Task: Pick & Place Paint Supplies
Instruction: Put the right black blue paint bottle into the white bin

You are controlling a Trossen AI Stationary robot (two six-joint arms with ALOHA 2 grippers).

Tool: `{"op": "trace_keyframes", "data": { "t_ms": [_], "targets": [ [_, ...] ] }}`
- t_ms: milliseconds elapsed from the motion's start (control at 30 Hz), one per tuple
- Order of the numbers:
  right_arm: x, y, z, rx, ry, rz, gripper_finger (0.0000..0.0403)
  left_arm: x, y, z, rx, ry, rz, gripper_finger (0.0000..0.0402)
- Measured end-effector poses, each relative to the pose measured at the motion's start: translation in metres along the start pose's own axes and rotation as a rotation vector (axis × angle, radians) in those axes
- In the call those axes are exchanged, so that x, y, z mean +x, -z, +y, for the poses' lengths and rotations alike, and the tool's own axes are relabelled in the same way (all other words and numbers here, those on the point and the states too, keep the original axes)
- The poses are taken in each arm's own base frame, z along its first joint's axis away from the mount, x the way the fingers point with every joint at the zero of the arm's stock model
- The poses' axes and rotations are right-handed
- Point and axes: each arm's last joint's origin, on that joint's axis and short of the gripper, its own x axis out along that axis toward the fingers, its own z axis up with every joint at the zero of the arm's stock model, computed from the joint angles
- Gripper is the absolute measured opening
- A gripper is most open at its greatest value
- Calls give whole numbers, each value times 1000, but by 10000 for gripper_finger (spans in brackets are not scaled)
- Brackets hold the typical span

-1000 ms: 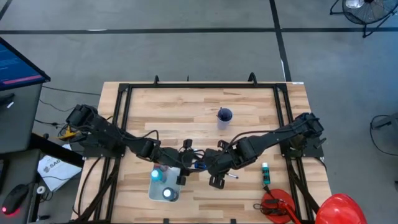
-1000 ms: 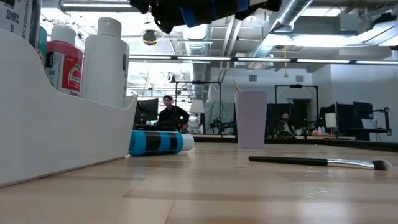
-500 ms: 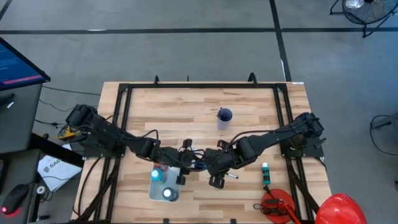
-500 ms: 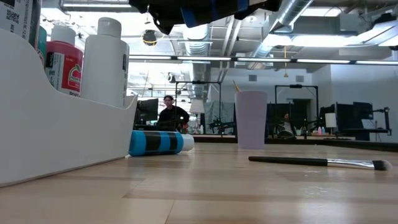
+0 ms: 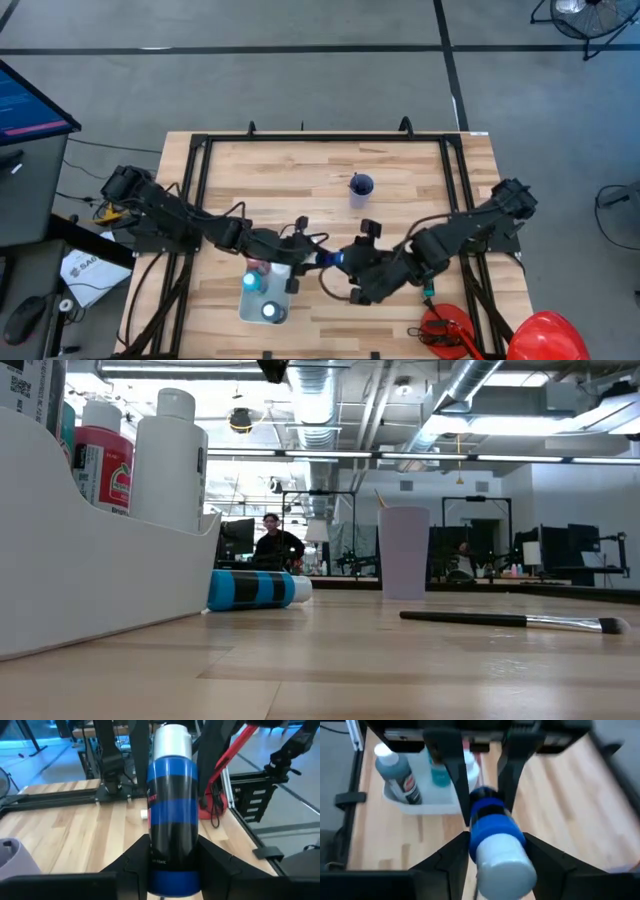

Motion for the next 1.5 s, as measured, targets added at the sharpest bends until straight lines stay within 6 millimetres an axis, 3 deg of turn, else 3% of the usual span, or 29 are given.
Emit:
{"op": "trace_keyframes", "data": {
  "t_ms": [167,267,400,500,667,867,1000,1267,1400,1500],
  "targets": [
    [-10,-5,0,6,24,-67,172,4,22,-1,37,14,137,107],
    [-3,-2,0,-2,33,-41,169,0,3,-1,8,15,21,107],
    [-4,-4,-3,5,36,-42,161,3,15,-2,29,14,87,107],
    [-4,-1,-1,-12,43,-29,154,1,6,-3,15,17,31,107],
    [-14,2,10,-47,137,-129,144,1,10,-3,24,15,58,106],
    [-16,17,33,-106,146,-223,132,1,8,-2,22,12,50,106],
    [-14,31,36,-61,106,-277,126,1,8,-3,22,20,51,106],
    [-32,68,-3,132,-73,-570,115,1,9,-3,28,44,53,106],
    [-34,91,-22,203,-214,-799,115,1,8,-3,42,45,48,106],
    [-28,109,-33,245,-219,-898,118,-1,3,-3,34,60,13,106]
  ]
}}
